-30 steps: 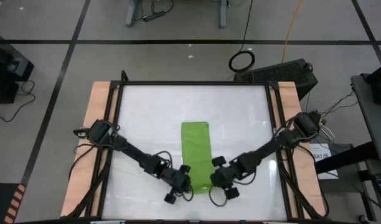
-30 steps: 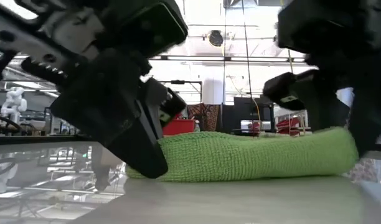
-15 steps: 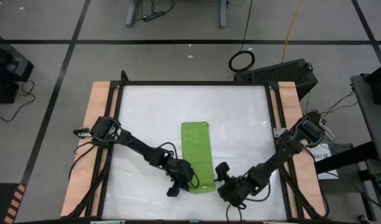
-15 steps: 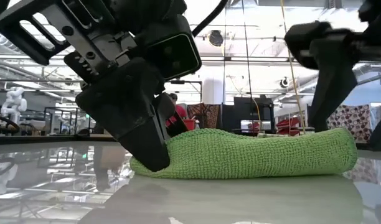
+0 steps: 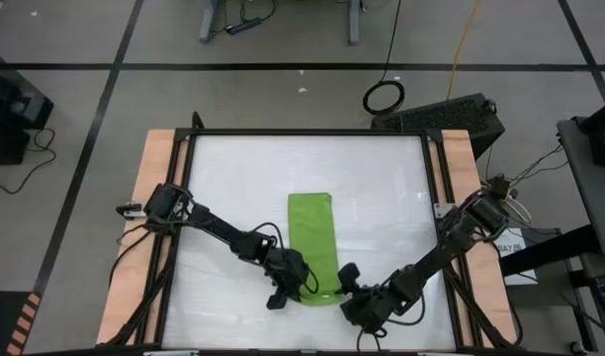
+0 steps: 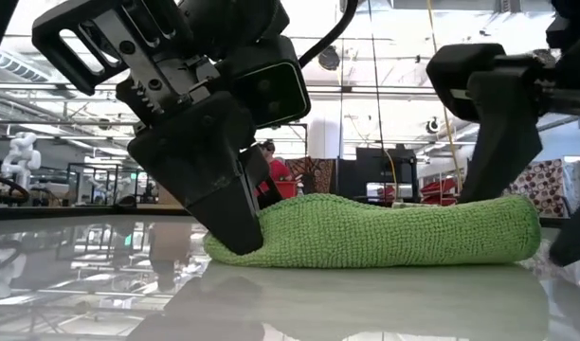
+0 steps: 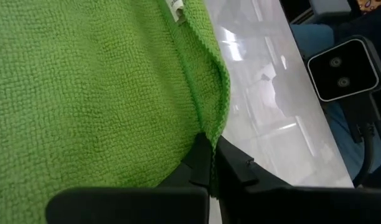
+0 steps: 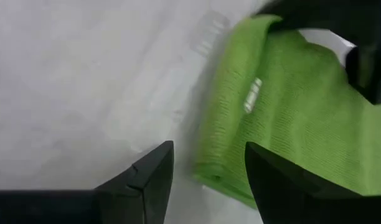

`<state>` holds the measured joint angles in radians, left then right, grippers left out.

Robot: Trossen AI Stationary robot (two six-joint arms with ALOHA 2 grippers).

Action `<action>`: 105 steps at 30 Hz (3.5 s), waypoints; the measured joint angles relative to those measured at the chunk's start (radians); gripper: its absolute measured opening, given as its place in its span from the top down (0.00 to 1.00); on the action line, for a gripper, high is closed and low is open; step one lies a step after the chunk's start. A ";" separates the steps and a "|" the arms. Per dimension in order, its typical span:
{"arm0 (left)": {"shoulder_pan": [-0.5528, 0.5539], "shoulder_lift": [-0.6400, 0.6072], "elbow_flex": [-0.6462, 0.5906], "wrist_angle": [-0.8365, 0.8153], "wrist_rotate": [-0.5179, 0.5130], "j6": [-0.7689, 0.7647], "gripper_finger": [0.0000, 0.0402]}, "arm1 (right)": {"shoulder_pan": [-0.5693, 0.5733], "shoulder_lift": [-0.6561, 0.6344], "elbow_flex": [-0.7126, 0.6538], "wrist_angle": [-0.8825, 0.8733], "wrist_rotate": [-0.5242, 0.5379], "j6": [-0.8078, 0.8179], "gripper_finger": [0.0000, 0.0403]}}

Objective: Roll towel into tight, uniform cylinder
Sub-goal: Roll the green microfiber towel

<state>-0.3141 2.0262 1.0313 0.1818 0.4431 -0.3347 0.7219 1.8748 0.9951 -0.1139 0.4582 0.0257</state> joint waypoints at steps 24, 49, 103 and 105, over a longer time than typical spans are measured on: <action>-0.021 -0.099 -0.002 -0.013 -0.057 0.042 0.58 | -0.085 0.027 0.003 0.033 -0.301 0.281 0.99; -0.429 0.005 0.026 -0.016 -1.070 0.556 0.38 | -0.172 0.014 -0.001 0.070 -0.512 0.409 0.99; -0.277 -0.041 0.028 -0.198 -0.765 0.776 0.98 | -0.234 0.014 -0.001 0.146 -0.616 0.501 1.00; -0.264 -0.063 0.027 -0.200 -0.713 0.740 0.99 | -0.234 0.014 -0.001 0.142 -0.616 0.505 1.00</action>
<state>-0.5782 1.9637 1.0585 -0.0187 -0.2696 0.4052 0.4881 1.8889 0.9939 0.0282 -0.1582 0.5309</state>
